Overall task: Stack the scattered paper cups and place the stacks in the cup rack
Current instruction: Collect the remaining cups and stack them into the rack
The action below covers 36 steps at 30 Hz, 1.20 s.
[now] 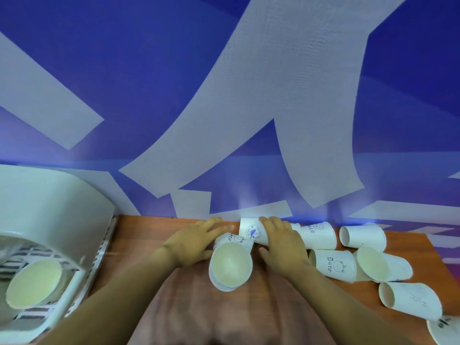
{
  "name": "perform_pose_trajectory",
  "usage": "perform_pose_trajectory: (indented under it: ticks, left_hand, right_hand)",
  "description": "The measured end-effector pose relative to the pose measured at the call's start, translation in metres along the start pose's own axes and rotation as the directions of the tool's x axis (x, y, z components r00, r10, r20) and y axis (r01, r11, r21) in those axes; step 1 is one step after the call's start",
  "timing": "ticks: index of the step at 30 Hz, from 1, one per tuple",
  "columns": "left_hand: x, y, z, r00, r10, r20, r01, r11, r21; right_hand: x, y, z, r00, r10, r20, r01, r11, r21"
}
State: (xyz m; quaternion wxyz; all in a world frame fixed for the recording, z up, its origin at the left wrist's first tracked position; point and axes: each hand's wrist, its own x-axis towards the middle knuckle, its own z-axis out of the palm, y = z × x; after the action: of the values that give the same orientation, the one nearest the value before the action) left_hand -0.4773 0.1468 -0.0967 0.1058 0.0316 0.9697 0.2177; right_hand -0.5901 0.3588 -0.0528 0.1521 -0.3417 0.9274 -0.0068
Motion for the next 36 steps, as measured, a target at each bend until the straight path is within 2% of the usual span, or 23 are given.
perform_pose_trajectory:
  ticks: [7,18,22,26,32,36]
  left_hand:
    - [0.011,-0.002,0.011,0.997,0.013,0.072,-0.012,1.0,-0.015]
    - [0.005,0.001,0.001,0.999,-0.031,0.007,0.032,0.996,-0.083]
    - [-0.011,-0.002,-0.008,0.997,-0.074,0.002,0.074,0.997,-0.032]
    - [-0.027,0.001,-0.019,0.989,-0.117,-0.089,0.121,0.992,0.046]
    - [-0.054,0.006,-0.038,0.94,-0.265,-0.214,0.272,0.962,0.003]
    - [-0.085,0.023,-0.039,0.841,-0.471,-0.265,0.416,0.877,-0.24]
  right_hand:
    - [0.012,0.005,0.009,1.0,0.026,0.016,-0.025,0.999,-0.043]
    - [0.014,0.013,0.008,0.999,0.018,-0.041,-0.023,0.992,-0.125]
    - [0.007,0.01,-0.001,0.999,0.005,-0.053,-0.01,0.996,-0.094]
    - [-0.003,0.002,-0.01,0.994,-0.011,-0.11,0.006,0.999,-0.042]
    - [-0.023,-0.008,-0.034,0.979,-0.009,-0.202,0.036,0.991,0.131]
    - [-0.051,-0.007,-0.045,0.971,0.016,-0.239,0.038,0.975,0.22]
